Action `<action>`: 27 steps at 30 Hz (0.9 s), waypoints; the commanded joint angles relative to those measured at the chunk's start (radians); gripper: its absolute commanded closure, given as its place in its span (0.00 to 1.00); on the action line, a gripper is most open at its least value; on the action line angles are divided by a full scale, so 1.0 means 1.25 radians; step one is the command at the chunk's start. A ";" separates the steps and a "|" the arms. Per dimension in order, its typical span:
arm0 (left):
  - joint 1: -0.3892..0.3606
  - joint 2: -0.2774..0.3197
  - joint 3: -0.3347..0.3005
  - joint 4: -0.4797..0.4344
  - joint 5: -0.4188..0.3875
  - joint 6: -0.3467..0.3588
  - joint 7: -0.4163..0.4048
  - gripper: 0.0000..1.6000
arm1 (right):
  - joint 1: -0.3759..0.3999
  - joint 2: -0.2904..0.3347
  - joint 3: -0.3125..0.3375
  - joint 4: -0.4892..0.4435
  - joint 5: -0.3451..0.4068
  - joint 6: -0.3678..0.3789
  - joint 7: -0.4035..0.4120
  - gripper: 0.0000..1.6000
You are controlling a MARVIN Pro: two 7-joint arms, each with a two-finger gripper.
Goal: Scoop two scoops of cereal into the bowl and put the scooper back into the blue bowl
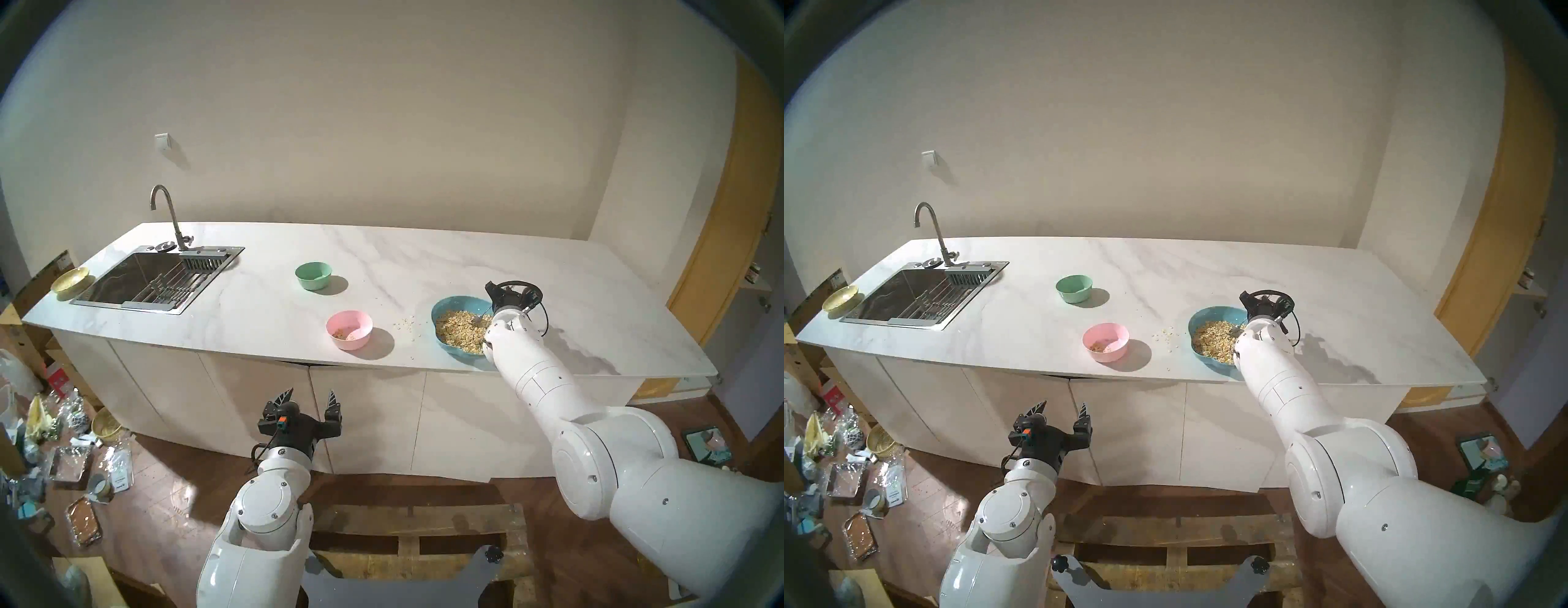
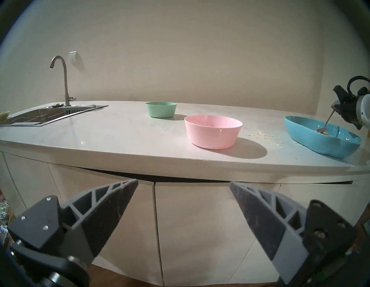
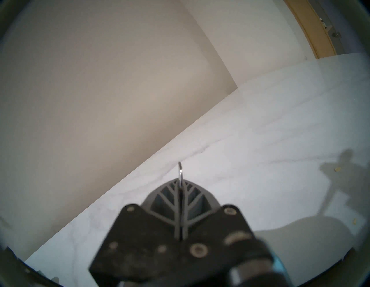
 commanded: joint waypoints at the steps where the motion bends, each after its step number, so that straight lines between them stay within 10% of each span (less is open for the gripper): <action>1: -0.004 0.000 0.002 -0.022 -0.002 -0.004 -0.004 0.00 | 0.021 0.001 0.003 -0.021 0.001 -0.022 0.017 1.00; 27: -0.004 0.000 0.002 -0.023 -0.002 -0.004 -0.004 0.00 | -0.061 -0.020 -0.009 -0.122 -0.015 -0.028 -0.024 1.00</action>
